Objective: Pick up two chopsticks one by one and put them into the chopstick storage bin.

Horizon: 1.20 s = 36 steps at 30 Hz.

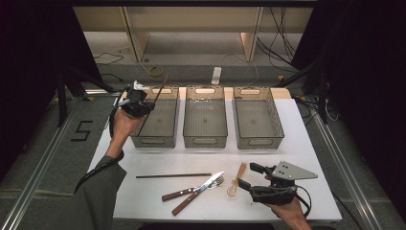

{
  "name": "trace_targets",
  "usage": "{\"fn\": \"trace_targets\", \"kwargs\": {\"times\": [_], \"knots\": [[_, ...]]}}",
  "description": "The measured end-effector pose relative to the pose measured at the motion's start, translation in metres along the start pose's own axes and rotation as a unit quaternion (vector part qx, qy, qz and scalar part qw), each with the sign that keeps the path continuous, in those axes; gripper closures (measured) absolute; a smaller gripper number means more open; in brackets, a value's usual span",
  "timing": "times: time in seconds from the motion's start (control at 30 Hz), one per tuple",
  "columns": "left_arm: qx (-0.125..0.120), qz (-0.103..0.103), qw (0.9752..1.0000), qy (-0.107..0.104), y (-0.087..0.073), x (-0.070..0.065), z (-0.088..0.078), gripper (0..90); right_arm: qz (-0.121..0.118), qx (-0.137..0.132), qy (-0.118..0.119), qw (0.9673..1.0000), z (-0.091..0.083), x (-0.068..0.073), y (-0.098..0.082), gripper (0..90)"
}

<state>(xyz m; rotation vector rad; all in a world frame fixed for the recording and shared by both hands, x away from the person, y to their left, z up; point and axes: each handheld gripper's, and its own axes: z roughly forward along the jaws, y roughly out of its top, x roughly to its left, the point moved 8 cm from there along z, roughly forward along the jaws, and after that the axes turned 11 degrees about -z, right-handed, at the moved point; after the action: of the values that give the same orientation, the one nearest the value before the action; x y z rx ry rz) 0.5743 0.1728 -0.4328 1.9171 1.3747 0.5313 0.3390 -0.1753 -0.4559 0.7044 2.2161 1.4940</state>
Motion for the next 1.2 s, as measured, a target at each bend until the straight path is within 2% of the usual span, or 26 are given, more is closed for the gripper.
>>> {"fn": "trace_targets", "kwargs": {"times": [0.27, 0.4, 0.43, 0.5, 0.57, 0.63, 0.73, 0.83, 0.9, 0.93, 1.03, 1.07, 1.1, 1.13, 1.2], "knots": [[0.01, -0.004, 0.9999, 0.004, -0.009, 0.004, 0.005, 84.3, 0.0, 0.002, 0.0, 1.0, 0.001, 0.0, -0.001, 28.6], [0.016, -0.015, 0.9997, 0.008, -0.012, 0.005, 0.009, 82.9, -0.001, 0.002, 0.0, 1.0, 0.0, 0.0, -0.001, 28.6], [0.019, -0.024, 0.9995, 0.007, -0.012, 0.005, 0.01, 79.5, 0.0, 0.002, 0.0, 1.0, 0.0, 0.001, -0.001, 28.5], [0.03, -0.037, 0.9988, 0.008, -0.013, 0.005, 0.01, 65.1, 0.0, 0.001, -0.001, 1.0, 0.0, 0.0, 0.0, 28.6], [0.028, -0.042, 0.9987, 0.004, -0.013, 0.003, 0.007, 60.9, 0.0, 0.002, -0.001, 1.0, 0.0, 0.0, -0.001, 28.5], [0.026, -0.059, 0.9979, -0.005, -0.012, 0.0, 0.004, 52.3, 0.001, 0.001, -0.002, 1.0, 0.0, 0.0, 0.0, 28.5], [0.025, -0.066, 0.9974, -0.015, -0.011, -0.007, -0.002, 42.3, 0.002, 0.003, -0.002, 1.0, 0.0, 0.0, -0.001, 28.5], [0.034, -0.056, 0.9972, -0.036, -0.016, -0.02, -0.009, 32.9, 0.001, -0.001, -0.004, 1.0, 0.0, 0.0, 0.0, 28.5], [0.04, -0.041, 0.9971, -0.05, -0.021, -0.029, -0.016, 28.8, 0.002, 0.001, -0.004, 1.0, 0.0, -0.001, -0.001, 28.5], [0.038, -0.039, 0.9969, -0.057, -0.024, -0.035, -0.021, 27.2, 0.001, 0.002, -0.004, 1.0, 0.0, -0.001, -0.001, 28.5], [0.034, -0.014, 0.9967, -0.073, -0.035, -0.049, -0.032, 23.5, 0.002, 0.001, -0.004, 1.0, 0.0, 0.0, -0.001, 28.5], [0.041, -0.006, 0.9961, -0.077, -0.039, -0.052, -0.033, 23.2, 0.001, 0.002, -0.004, 1.0, 0.0, 0.0, -0.001, 28.5], [0.061, 0.008, 0.9949, -0.08, -0.046, -0.056, -0.034, 22.3, 0.001, 0.003, -0.004, 1.0, 0.0, 0.0, -0.001, 28.5], [0.07, 0.021, 0.9943, -0.078, -0.05, -0.059, -0.035, 20.2, 0.0, 0.001, -0.002, 1.0, -0.001, 0.001, 0.0, 28.6], [0.083, 0.035, 0.9914, -0.095, -0.057, -0.067, -0.04, 20.0, -0.001, 0.0, 0.0, 1.0, -0.001, 0.003, 0.001, 28.5]]}}
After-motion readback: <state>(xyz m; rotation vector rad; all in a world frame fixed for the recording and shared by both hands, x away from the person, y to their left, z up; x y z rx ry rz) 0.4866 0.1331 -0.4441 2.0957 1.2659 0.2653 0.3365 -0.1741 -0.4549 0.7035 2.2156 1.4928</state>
